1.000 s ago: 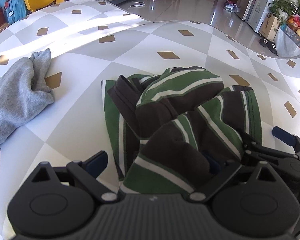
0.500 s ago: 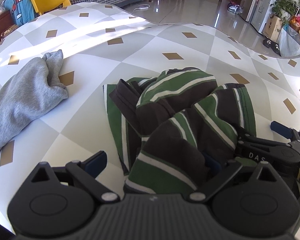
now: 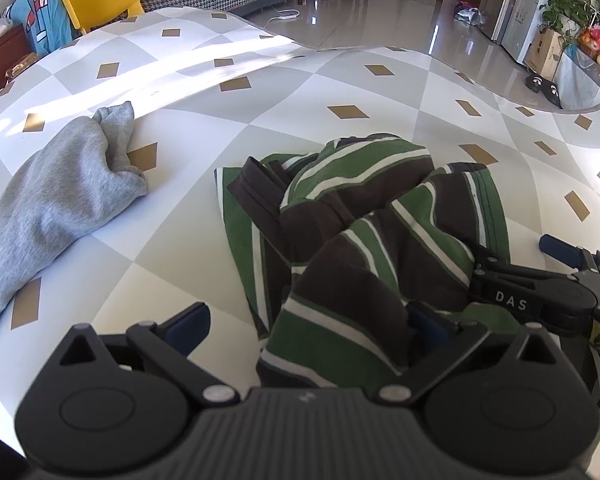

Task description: Fold clothes

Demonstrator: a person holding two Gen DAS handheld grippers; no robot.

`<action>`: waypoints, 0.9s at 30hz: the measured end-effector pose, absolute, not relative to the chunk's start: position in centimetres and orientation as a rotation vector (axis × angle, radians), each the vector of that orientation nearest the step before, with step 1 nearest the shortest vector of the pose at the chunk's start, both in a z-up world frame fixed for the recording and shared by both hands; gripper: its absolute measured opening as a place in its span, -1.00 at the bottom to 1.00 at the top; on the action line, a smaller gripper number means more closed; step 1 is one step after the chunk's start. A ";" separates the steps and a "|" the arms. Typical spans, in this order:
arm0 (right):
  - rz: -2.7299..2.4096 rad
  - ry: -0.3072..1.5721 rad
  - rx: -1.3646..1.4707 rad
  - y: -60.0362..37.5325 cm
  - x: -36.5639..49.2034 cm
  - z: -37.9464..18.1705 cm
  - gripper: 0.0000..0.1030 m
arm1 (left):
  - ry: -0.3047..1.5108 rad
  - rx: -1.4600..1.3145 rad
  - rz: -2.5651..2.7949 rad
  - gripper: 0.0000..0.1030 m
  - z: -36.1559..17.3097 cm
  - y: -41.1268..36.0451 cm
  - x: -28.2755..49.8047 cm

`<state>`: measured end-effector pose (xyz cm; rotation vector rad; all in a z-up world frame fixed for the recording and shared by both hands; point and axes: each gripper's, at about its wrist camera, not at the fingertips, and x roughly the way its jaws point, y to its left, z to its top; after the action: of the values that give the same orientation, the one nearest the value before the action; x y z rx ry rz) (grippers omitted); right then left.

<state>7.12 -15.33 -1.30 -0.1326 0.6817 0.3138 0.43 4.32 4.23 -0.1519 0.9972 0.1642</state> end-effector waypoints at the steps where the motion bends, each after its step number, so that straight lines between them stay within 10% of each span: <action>1: 0.314 0.682 -0.133 -15.3 7.1 -1.3 1.00 | 0.998 -0.153 0.162 0.99 4.2 4.4 0.5; 27: 0.314 0.682 -0.133 -15.3 7.1 -1.3 1.00 | 0.904 -0.229 0.016 0.99 8.0 3.2 -2.3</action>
<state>7.14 -15.31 -1.29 -0.1330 0.6817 0.3139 -2.27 3.25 8.03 -0.2292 0.9038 0.0160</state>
